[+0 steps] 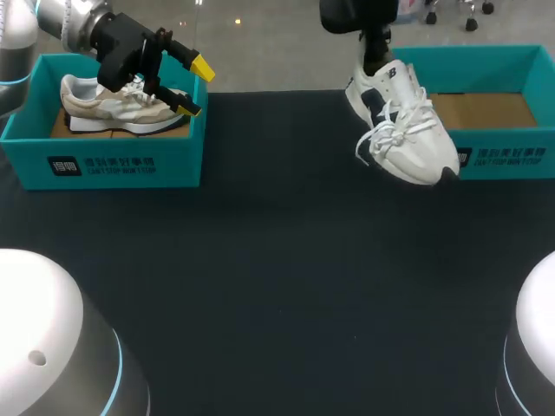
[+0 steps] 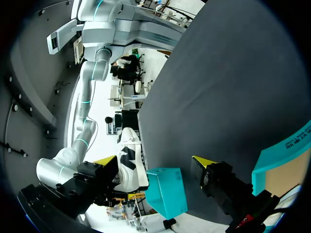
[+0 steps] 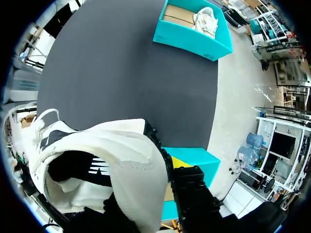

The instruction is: Take the shoe out of the shoebox, open the shoe tongue, remove and reinsert the insole, then place the shoe into the shoebox

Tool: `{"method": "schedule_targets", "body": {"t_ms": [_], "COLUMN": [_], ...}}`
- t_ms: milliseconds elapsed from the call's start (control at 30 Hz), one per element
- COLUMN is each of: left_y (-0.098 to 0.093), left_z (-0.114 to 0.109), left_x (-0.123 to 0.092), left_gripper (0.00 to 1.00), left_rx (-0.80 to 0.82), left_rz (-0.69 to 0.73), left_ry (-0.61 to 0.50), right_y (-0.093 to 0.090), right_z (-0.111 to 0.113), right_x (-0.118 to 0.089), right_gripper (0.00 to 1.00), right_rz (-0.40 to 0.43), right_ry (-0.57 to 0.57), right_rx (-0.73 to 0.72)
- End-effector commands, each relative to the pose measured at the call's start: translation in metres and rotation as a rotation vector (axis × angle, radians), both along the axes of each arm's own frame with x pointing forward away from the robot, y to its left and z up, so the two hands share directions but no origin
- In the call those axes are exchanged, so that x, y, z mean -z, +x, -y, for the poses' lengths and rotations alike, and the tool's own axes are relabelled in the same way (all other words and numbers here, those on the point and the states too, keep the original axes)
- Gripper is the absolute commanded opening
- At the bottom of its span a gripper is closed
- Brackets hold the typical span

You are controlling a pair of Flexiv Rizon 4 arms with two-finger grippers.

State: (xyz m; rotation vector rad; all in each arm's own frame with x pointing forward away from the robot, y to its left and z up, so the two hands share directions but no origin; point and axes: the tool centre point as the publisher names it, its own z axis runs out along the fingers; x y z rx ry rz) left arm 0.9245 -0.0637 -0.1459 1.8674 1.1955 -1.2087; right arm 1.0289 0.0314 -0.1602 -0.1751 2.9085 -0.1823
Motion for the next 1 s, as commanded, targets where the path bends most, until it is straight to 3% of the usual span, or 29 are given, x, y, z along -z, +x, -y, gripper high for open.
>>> {"method": "schedule_targets", "body": {"t_ms": [33,467,1000], "left_y": [0.0,0.0,0.0], "left_z": [-0.001,-0.001,-0.001], "left_x": [0.0,0.0,0.0], "left_gripper": [1.0,1.0,1.0], "left_rx": [0.002,0.002,0.002], "left_rz": [0.002,0.002,0.002], "left_ry": [0.004,0.004,0.004], "right_y": [0.003,0.012,0.012], "right_z": [0.044,0.143,0.146], "right_x": [-0.001,-0.006,-0.006], "right_gripper": [0.0,0.0,0.0], "right_rz": [0.011,-0.036,-0.042], "right_ry": [0.029,-0.033,-0.033], "right_rx": [0.0,0.038,0.035]}}
